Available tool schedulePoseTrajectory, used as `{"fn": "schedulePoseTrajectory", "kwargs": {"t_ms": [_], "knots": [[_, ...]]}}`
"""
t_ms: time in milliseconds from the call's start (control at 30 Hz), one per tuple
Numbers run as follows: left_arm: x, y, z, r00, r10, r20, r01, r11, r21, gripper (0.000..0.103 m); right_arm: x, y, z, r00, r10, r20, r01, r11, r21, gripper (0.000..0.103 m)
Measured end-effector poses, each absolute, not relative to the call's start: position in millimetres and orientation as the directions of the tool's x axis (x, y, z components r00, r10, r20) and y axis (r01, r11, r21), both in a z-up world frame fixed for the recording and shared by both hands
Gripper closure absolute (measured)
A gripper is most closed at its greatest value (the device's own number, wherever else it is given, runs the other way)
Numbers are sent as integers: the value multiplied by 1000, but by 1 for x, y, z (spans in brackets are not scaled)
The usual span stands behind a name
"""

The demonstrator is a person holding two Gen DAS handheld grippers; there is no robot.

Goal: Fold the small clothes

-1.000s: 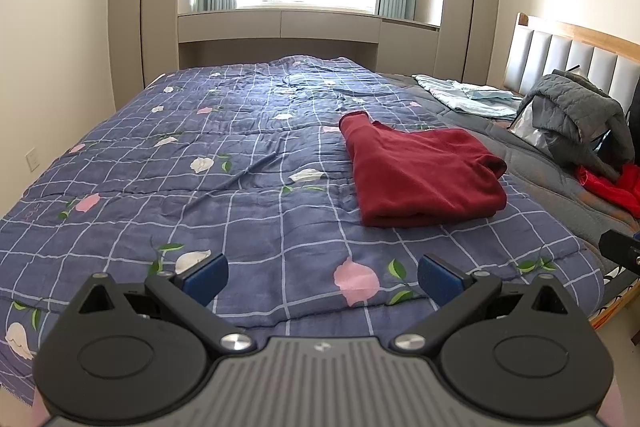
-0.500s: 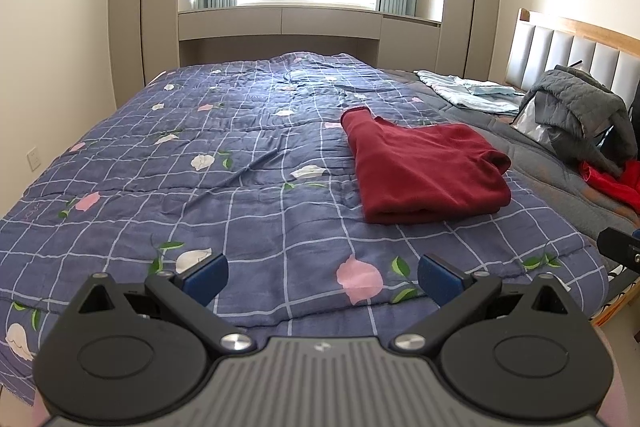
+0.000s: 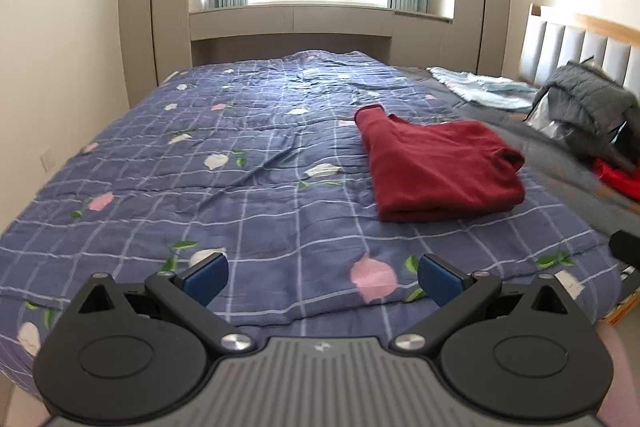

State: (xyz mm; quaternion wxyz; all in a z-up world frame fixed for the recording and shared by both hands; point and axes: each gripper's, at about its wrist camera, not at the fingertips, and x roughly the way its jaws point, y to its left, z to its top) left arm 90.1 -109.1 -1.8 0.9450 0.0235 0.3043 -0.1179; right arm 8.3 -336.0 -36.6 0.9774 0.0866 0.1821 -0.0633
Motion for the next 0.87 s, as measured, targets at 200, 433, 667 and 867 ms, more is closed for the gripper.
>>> {"fn": "schedulePoseTrajectory", "kwargs": {"t_ms": [200, 433, 667, 867], "knots": [[88, -107, -2, 791, -219, -571, 243, 969, -35, 0, 8, -335, -38, 925, -90, -369, 151, 979, 140, 0], [86, -108, -4, 792, -211, -573, 250, 968, -10, 0, 10, -334, -39, 921, -87, -381, 149, 979, 137, 0], [85, -106, -4, 798, -210, -566, 251, 968, -5, 0, 11, -330, -39, 917, -81, -390, 139, 983, 123, 1], [85, -102, -4, 796, -210, -568, 244, 970, -17, 0, 13, -328, -39, 916, -75, -394, 131, 985, 116, 1]]}}
